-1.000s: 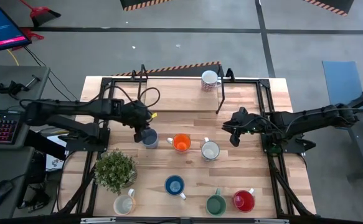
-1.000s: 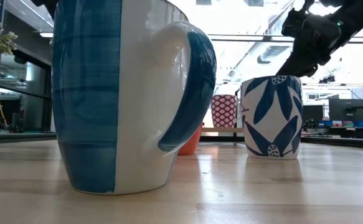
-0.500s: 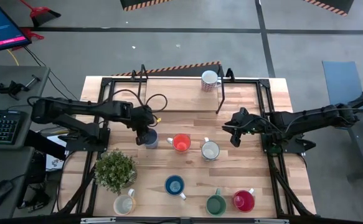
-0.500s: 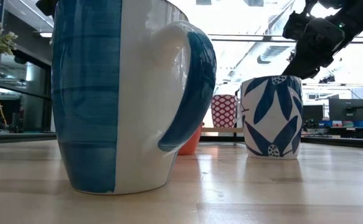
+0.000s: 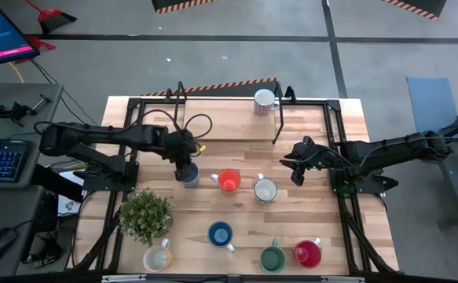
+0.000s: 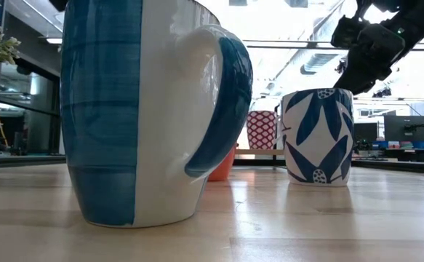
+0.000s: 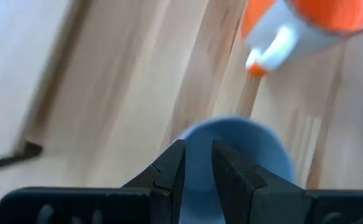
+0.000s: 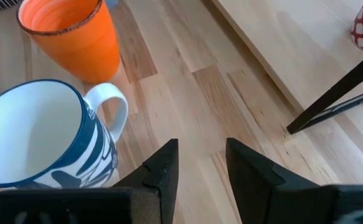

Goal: Place coffee mugs
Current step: Put the light purple mug on the shelf

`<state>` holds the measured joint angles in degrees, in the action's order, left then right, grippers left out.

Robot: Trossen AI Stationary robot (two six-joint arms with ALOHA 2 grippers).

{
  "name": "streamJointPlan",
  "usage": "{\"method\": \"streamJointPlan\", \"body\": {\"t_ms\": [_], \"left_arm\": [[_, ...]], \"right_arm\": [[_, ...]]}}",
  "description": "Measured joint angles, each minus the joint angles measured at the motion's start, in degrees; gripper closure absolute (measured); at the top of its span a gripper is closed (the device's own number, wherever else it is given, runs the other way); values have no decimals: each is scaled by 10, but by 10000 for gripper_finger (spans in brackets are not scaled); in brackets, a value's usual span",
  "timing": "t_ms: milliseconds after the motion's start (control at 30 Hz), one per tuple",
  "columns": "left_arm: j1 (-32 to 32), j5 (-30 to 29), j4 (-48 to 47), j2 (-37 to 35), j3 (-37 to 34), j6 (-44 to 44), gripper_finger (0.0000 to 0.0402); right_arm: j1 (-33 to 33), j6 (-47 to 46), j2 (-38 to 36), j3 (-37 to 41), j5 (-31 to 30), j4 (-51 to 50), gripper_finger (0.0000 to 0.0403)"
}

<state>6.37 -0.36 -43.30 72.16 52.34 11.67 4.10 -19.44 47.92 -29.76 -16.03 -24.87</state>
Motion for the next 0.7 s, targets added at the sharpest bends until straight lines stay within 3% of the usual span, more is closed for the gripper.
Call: {"method": "streamJointPlan", "body": {"t_ms": [167, 367, 700], "left_arm": [[6, -32, -21, 0, 7, -23, 323], [40, -33, -49, 0, 7, -23, 280], [38, 16, -50, 0, 7, -25, 221]], "right_arm": [[0, -7, 0, 0, 7, -2, 288], [0, -15, 0, 0, 16, -6, 288], [0, -15, 0, 0, 14, -35, 288]]}}
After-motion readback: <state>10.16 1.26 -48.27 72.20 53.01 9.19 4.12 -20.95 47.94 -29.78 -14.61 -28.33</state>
